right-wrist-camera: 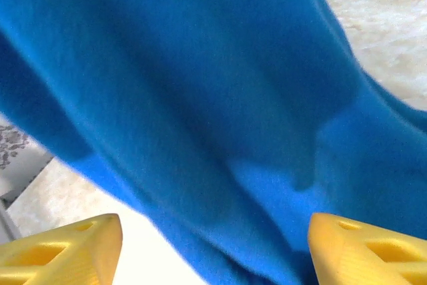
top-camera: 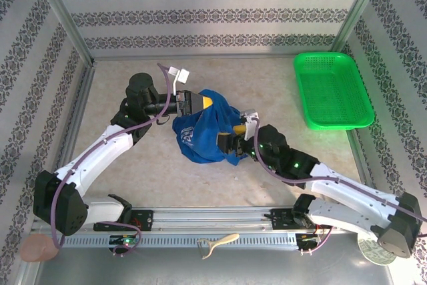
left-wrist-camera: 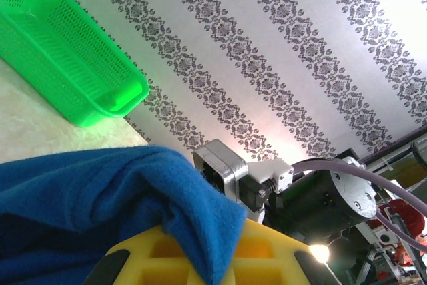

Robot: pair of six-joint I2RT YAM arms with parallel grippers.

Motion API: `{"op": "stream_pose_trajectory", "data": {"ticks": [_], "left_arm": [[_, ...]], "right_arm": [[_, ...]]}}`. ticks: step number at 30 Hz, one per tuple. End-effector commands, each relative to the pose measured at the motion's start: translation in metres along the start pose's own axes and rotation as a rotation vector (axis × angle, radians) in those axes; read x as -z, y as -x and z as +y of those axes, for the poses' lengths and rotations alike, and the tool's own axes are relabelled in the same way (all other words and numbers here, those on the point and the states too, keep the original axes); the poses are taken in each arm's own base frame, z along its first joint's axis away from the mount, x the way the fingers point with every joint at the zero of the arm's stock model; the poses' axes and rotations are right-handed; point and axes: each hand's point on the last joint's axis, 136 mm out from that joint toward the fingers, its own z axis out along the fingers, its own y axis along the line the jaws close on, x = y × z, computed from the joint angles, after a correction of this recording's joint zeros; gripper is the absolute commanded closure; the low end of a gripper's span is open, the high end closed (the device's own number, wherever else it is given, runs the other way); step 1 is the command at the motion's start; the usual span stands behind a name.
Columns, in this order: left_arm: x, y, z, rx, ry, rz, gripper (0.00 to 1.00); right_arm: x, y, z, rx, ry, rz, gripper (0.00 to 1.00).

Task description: Fold the inside-out t-shirt

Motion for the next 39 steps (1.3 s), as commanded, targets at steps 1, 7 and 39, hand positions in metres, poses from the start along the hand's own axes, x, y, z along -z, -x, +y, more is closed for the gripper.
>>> {"op": "stream_pose_trajectory", "data": {"ticks": [1, 7, 39], "left_arm": [[0.005, 0.007, -0.015, -0.058, -0.046, -0.026, 1.0], [0.008, 0.003, -0.02, -0.059, -0.057, -0.024, 1.0], [0.055, -0.016, 0.071, -0.003, 0.433, -0.186, 0.33]], "right_arm": [[0.004, 0.047, 0.018, 0.035, 0.022, -0.129, 0.28], [-0.001, 0.055, 0.015, -0.001, 0.035, -0.131, 0.38], [0.027, 0.134, 0.046, -0.155, 0.339, -0.134, 1.0]]}}
